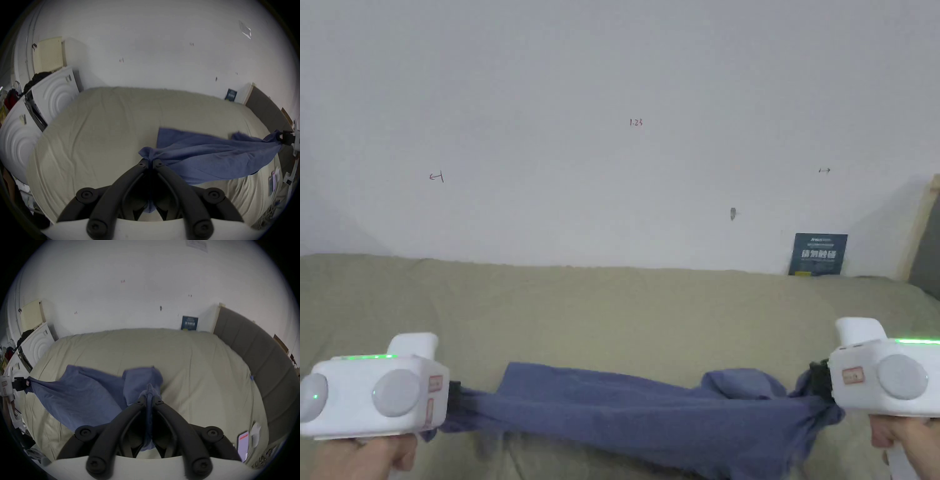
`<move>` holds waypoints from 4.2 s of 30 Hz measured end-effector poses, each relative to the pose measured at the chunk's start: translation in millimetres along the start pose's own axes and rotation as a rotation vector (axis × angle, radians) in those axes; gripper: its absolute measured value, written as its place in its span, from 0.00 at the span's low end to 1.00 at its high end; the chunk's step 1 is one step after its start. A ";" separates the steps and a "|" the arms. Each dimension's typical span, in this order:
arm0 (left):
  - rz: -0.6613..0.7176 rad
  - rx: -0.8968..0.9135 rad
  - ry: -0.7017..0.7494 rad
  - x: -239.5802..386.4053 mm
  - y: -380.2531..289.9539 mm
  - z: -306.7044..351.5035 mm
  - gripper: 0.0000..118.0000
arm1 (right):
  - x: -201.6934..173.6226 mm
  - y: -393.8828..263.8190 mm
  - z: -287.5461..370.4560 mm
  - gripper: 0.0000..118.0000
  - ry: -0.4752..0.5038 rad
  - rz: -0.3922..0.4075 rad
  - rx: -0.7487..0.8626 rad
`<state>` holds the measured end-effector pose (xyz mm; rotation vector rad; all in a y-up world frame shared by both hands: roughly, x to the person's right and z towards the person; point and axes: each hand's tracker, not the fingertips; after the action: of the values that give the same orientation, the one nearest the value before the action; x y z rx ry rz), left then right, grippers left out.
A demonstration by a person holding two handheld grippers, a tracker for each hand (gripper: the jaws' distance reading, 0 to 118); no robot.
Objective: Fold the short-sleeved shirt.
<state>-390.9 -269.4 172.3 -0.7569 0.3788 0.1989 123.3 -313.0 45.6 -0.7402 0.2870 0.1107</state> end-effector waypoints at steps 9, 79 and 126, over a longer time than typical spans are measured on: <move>0.051 -0.101 -0.018 -33.3 -203.5 47.9 0.00 | 2.6 -131.2 42.3 0.06 0.032 -0.103 -0.066; -0.092 -0.248 -0.022 55.4 -74.5 -203.3 0.83 | -12.8 -190.8 93.8 0.00 0.000 -0.102 -0.015; -0.006 -0.061 -0.066 3.8 -56.2 -34.7 0.00 | 69.6 -18.6 57.3 0.01 0.054 -0.078 -0.079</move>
<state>-379.2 -333.6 183.1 -0.8091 0.3086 0.2297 206.0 -287.9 77.2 -0.8332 0.3065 0.0279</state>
